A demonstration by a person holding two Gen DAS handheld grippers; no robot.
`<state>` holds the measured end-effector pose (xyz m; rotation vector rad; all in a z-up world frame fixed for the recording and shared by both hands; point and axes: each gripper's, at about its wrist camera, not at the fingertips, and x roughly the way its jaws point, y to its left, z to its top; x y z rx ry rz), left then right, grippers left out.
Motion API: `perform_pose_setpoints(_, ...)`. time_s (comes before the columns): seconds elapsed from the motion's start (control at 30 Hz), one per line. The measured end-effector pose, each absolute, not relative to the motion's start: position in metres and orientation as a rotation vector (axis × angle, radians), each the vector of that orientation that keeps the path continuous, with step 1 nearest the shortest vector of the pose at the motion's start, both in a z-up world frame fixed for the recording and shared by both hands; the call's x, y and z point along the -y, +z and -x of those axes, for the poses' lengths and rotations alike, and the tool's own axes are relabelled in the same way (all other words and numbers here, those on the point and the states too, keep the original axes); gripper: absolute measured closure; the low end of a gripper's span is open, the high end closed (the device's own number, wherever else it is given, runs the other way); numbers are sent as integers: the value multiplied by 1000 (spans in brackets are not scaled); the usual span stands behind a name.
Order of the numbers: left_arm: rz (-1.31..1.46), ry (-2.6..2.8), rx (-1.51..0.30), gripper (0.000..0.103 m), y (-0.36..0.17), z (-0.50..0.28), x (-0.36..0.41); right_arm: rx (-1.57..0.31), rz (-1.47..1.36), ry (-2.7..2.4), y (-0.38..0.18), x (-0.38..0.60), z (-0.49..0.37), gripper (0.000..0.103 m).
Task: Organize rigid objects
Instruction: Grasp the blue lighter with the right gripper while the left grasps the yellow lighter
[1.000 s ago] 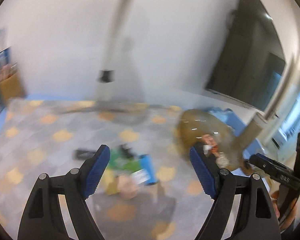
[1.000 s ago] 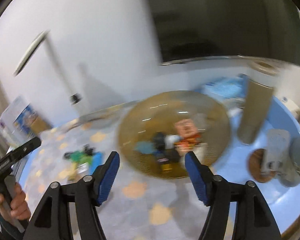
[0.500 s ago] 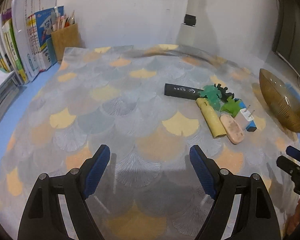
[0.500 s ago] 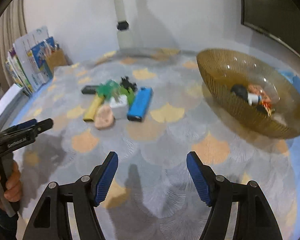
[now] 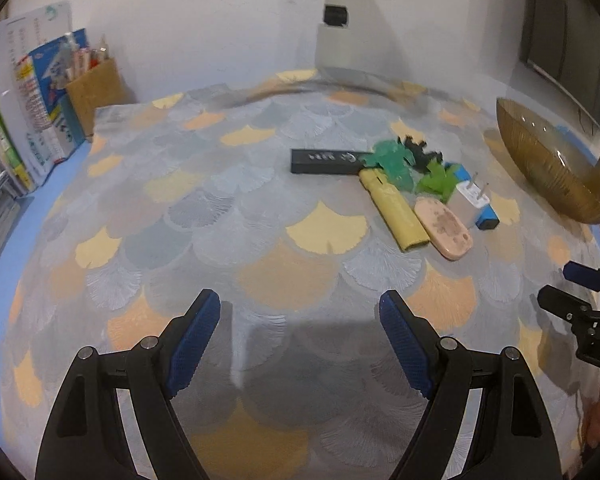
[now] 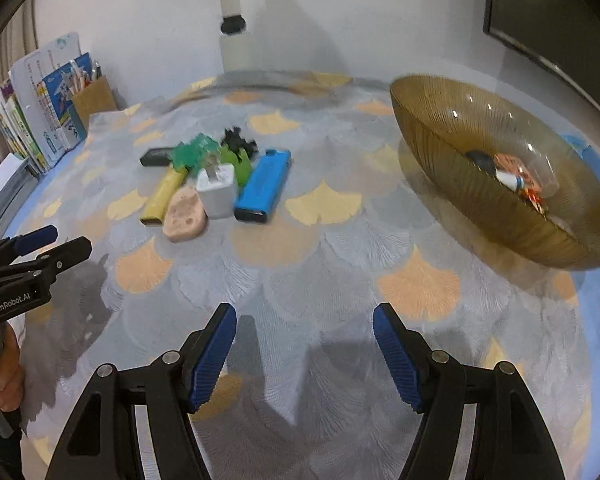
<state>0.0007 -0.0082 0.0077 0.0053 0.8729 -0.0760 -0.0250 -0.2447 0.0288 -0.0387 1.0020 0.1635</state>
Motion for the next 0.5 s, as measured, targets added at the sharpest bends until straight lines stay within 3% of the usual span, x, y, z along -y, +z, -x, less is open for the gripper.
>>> perform_pose_setpoints(0.2,23,-174,-899,22,25,-36,21,-1016,-9,162,62,254,15,41)
perform_pose_setpoints(0.37,22,-210,-948,29,19,-72,34,-1066,-37,202,61,240,-27,62)
perform_pose_setpoints(0.5,46,-223,-1011,32,10,-89,32,-1108,-119,233,44,239,-60,63)
